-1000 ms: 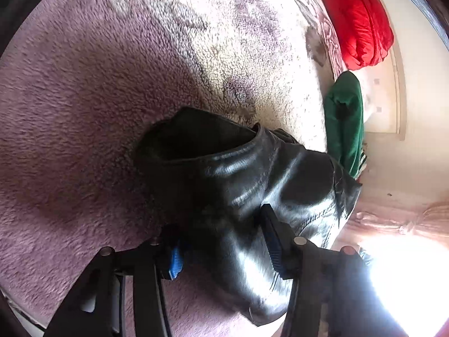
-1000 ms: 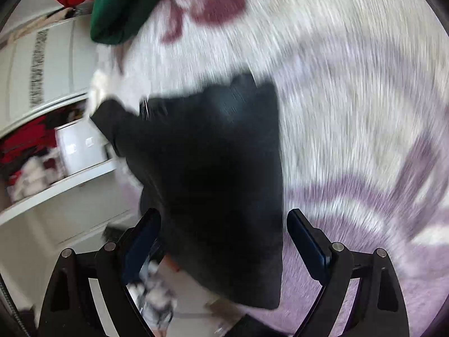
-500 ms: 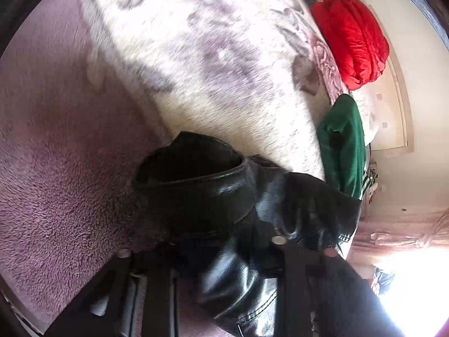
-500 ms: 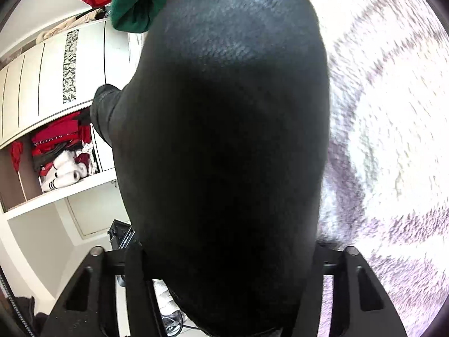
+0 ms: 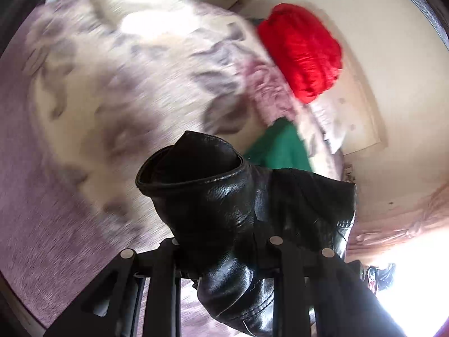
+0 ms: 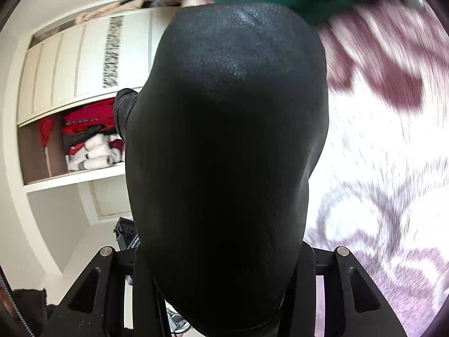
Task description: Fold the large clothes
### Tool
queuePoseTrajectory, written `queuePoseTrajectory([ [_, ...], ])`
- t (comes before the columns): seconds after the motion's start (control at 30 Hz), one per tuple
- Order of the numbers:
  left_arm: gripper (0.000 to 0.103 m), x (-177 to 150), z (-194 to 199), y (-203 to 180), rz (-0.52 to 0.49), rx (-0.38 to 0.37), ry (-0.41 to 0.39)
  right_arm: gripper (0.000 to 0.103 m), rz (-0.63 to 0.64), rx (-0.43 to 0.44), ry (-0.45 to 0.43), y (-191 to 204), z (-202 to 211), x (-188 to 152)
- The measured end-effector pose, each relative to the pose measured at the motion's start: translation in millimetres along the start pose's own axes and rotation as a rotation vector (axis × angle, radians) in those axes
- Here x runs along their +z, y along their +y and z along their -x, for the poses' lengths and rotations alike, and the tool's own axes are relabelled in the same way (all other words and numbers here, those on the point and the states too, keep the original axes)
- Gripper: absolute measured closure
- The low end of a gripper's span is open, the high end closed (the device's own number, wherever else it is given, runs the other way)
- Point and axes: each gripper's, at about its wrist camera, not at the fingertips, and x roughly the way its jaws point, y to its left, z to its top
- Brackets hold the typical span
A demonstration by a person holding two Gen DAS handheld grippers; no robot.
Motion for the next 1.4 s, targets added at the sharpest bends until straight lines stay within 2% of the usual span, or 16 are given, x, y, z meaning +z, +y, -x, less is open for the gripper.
queuePoseTrajectory([
  [0.03,0.083,9,0,-17,-0.002,-0.021,-0.012,0.056,0.016,0.007,-0.003,9,29,12],
  [0.2,0.083,56,-22,-93,-0.038,-0.102,-0.067,0.056,0.09,0.033,-0.038,71,67,76],
  [0.37,0.083,96,-90,-151,-0.091,-0.143,-0.113,0.056,0.131,0.065,-0.048,98,97,165],
  [0.5,0.083,98,-167,-147,-0.115,-0.125,-0.082,0.056,0.11,0.068,0.004,61,106,259],
  [0.6,0.083,88,-248,-119,-0.097,-0.063,0.018,0.055,0.05,0.036,0.047,9,99,316],
  [0.67,0.083,79,-275,-103,-0.098,-0.03,0.06,0.053,-0.027,-0.029,0.098,-42,88,348],
  [0.73,0.077,73,-280,-96,-0.128,-0.028,0.072,0.049,-0.093,-0.036,0.108,-71,82,360],
  [0.83,0.076,79,-276,-100,-0.19,-0.008,0.111,0.038,-0.083,-0.059,0.13,-68,78,362],
  [0.9,0.068,82,-275,-107,-0.236,0.032,0.14,0.023,-0.034,-0.199,0.115,-51,75,354],
  [0.97,0.035,84,-266,-117,-0.319,0.142,0.138,0.014,0.021,-0.365,0.048,-31,87,345],
  [1.0,0.012,83,-267,-123,-0.361,0.18,0.128,0.013,0.051,-0.433,-0.002,-20,95,337],
  [1.1,0.008,79,-246,-143,-0.517,0.292,0.07,0.003,0.105,-0.653,-0.115,8,105,305],
  [1.13,0.008,77,-239,-149,-0.56,0.324,0.057,0.0,0.135,-0.78,-0.167,19,105,285],
  [1.23,0.006,70,-216,-166,-0.681,0.409,0.02,0.0,0.181,-1.028,-0.264,42,94,238],
  [1.3,0.003,66,-201,-176,-0.737,0.437,0.016,0.0,0.203,-1.137,-0.322,51,101,209],
  [1.4,0.003,57,-164,-194,-0.836,0.463,0.004,0.0,0.204,-1.221,-0.39,81,113,170],
])
